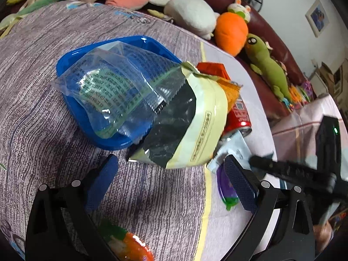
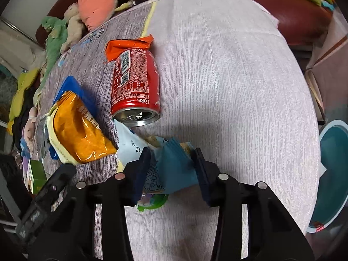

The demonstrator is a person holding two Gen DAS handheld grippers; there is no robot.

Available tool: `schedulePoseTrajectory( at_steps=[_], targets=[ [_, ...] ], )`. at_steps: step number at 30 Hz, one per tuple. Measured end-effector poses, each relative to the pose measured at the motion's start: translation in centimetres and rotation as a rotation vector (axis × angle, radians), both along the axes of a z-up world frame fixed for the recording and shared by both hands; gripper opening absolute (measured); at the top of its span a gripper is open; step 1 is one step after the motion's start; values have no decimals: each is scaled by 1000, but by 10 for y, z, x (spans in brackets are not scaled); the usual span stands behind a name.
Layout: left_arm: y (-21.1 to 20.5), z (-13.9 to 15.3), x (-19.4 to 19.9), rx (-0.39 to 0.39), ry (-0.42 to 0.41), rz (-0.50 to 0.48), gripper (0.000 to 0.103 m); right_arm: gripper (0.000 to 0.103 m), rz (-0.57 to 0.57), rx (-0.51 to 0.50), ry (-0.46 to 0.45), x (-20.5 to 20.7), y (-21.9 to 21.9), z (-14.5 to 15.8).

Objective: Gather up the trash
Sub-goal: 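Grasp the blue snack wrapper with the right gripper while the left gripper grasps the yellow wrapper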

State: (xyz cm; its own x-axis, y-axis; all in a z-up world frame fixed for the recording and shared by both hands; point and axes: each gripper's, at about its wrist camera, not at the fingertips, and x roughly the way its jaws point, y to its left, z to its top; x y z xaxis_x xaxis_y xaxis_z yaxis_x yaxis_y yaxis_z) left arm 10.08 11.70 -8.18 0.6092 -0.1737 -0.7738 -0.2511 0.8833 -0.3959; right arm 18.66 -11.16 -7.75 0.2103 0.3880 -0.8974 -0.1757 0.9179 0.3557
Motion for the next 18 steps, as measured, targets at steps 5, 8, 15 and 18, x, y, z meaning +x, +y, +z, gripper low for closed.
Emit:
schedulePoseTrajectory(
  at_steps=[5, 8, 15, 18],
  targets=[
    [0, 1, 8, 6, -5, 69, 98, 39, -4, 29, 8, -7, -13, 5],
    [-2, 0, 11, 17, 4, 105, 98, 39, -13, 40, 13, -9, -21, 5],
    [-11, -1, 15, 52, 12, 113, 70, 39, -28, 64, 21, -14, -34, 5],
    [-11, -2, 15, 62, 21, 112, 57, 39, -33, 77, 16, -18, -38, 8]
  ],
)
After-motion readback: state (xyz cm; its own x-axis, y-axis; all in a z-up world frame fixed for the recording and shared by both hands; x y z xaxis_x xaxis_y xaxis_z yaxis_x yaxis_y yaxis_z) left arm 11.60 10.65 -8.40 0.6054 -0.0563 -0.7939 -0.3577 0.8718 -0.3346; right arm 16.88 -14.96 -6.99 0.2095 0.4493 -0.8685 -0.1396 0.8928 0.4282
